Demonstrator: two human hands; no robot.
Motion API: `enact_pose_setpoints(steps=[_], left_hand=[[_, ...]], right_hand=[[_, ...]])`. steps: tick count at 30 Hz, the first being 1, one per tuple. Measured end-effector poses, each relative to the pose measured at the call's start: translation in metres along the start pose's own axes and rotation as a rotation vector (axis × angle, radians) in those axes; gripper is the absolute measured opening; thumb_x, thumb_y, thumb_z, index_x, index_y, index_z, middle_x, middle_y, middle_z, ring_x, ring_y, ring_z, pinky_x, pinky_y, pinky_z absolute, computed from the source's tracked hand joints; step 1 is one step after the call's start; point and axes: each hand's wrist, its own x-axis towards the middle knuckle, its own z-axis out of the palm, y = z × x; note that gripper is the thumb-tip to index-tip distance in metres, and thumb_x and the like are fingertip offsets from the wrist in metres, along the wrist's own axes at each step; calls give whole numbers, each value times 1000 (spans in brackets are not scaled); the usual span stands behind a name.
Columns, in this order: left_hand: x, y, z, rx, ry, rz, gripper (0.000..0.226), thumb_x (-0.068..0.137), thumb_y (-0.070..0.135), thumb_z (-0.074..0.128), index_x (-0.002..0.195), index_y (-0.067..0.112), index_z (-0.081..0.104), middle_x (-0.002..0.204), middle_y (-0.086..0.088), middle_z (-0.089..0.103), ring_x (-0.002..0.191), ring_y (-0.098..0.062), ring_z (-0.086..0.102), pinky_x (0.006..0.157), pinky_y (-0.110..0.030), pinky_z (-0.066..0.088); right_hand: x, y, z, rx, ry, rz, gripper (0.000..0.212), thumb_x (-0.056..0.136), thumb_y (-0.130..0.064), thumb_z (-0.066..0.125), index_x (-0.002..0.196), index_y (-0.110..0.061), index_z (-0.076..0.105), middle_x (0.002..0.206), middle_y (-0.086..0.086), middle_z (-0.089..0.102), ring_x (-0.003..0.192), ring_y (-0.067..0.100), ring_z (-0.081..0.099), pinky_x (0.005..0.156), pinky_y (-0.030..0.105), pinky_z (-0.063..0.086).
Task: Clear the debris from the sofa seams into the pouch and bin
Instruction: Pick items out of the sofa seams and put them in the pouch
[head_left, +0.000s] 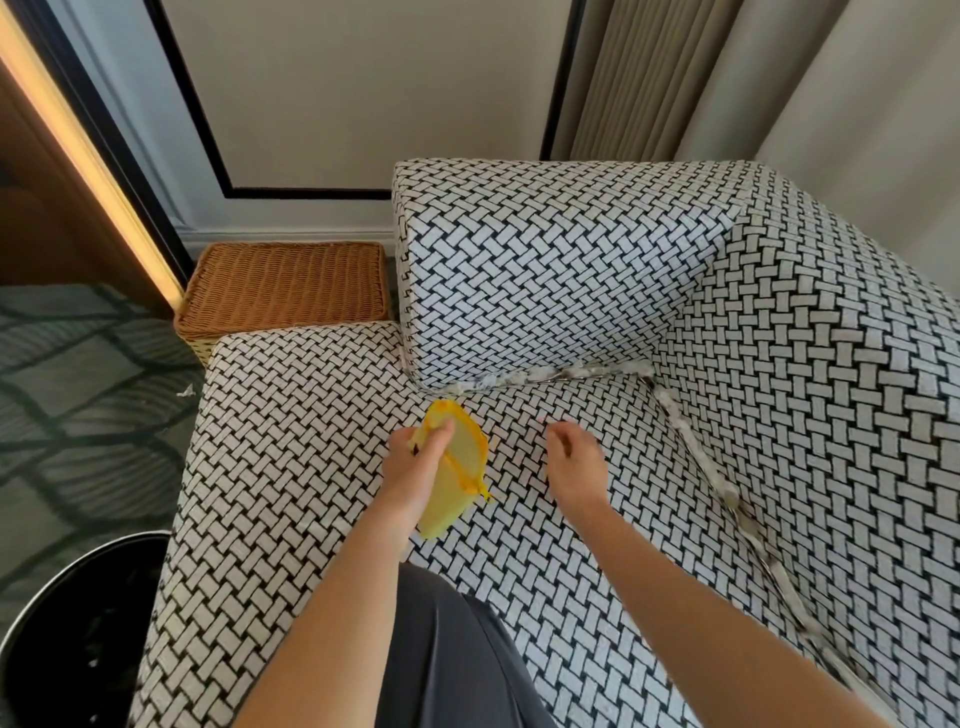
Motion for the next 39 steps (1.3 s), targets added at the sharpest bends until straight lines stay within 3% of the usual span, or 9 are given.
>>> enact_pose_setpoints(steps=[2,4,7,12,15,18,22,29,39], left_hand=[[5,-2,-1,39,3,17,64,80,62,50,126,22,30,127,-15,41,107,-32,49,84,-45,45],[8,-1,1,62,14,36,68,76,66,50,124,22,32,131,-15,37,107,-30,48,79,-41,44],[8,3,6,89,-8,117,71,61,75,44,117,32,35,133,-7,31,105,-24,45,78,-36,40],[24,5,20,117,32,150,48,78,68,46,111,35,37,130,-1,30,101,-19,44,78,-36,38],[32,5,31,117,134,117,63,81,67,46,126,23,39,133,-5,31,106,-24,47,85,-42,46],[33,3,38,173,185,121,72,81,69,44,134,23,31,136,1,23,111,-26,41,88,-43,44],[37,2,35,116,184,118,68,81,68,44,133,26,29,135,-1,24,102,-21,38,74,-36,38],[37,0,30,115,166,126,69,80,71,42,133,28,29,137,0,24,106,-25,40,77,-41,41],[41,-1,28,104,129,109,71,80,70,44,134,27,28,136,-2,24,105,-22,37,79,-40,37]], right_hand=[[10,13,9,-248,101,-100,23,93,-27,49,110,-19,60,106,-2,60,98,15,53,94,36,38],[20,13,19,-354,170,-113,24,89,-36,52,110,-24,58,109,-3,59,105,16,49,95,35,29],[43,7,27,-446,218,-70,42,87,-45,49,123,-23,51,118,1,55,110,18,49,97,38,30],[80,1,28,-563,237,-59,48,87,-51,46,125,-22,52,118,4,55,104,20,52,90,37,32],[92,-3,29,-615,241,-37,51,84,-55,50,123,-23,56,119,5,56,102,21,54,86,35,33],[99,-4,29,-653,224,-13,51,82,-56,50,122,-24,56,117,5,55,100,22,55,85,36,33],[101,-7,29,-701,193,5,53,85,-57,40,125,-24,55,120,8,53,103,23,53,86,36,33],[106,-14,24,-781,117,9,54,89,-54,36,129,-21,50,136,11,43,125,28,36,99,40,29],[111,-8,23,-724,142,-87,46,91,-49,37,116,-17,58,123,7,53,118,26,42,94,40,32]])
